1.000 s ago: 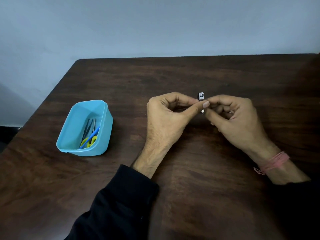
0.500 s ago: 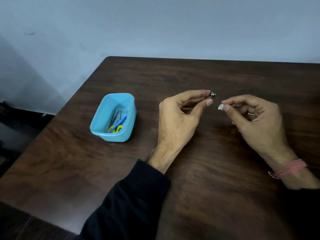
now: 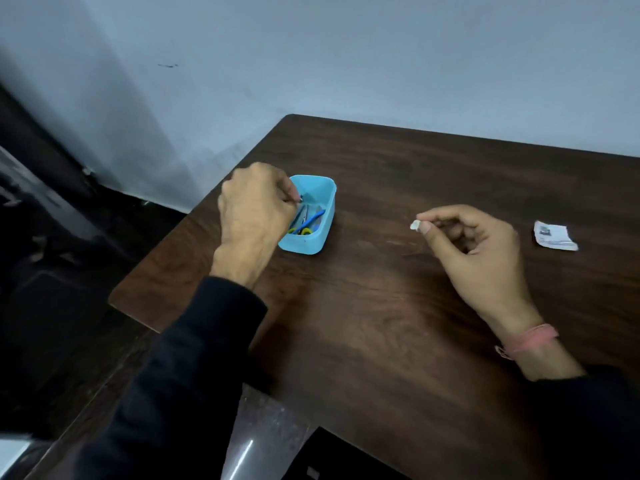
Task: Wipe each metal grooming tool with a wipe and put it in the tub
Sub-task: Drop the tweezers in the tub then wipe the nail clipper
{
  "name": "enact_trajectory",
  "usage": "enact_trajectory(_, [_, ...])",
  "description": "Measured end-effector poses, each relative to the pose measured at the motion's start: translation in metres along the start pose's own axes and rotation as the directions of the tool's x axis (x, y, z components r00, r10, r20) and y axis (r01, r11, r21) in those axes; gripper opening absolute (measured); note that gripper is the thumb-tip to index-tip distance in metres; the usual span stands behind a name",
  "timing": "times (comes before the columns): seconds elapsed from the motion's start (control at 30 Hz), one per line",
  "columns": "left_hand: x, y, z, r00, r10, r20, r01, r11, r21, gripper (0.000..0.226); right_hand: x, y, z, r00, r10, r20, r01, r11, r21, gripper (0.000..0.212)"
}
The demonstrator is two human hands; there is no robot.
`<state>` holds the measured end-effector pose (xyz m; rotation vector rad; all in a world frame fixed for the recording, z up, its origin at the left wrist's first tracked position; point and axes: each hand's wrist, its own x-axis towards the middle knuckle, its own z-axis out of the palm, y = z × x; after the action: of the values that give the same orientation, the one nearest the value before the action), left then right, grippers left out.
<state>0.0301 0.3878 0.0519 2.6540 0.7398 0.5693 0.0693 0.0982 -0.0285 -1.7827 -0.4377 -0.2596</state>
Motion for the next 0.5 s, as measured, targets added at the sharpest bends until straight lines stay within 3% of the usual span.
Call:
enact_trajectory(0.17, [0.005, 0.023, 0.011, 0.997, 0.015, 0.07, -0.033, 0.961, 0.275, 0.025, -0.007, -0.016, 0.031, 1.0, 0.016, 0.013, -0.017, 0.998, 0.056, 0.008])
enact_trajectory(0.33, [0.008, 0.027, 0.011, 0.99, 0.006, 0.139, -0.056, 0.933, 0.355, 0.027, -0.018, -0.016, 0.034, 0.997, 0.073, 0.015, -0.073, 0.996, 0.052, 0.008])
enact_trajectory(0.5, [0.011, 0.027, 0.008, 0.982, 0.077, 0.17, -0.141, 0.905, 0.402, 0.027, -0.026, -0.016, 0.021, 0.987, 0.139, -0.078, -0.132, 0.988, 0.082, 0.007])
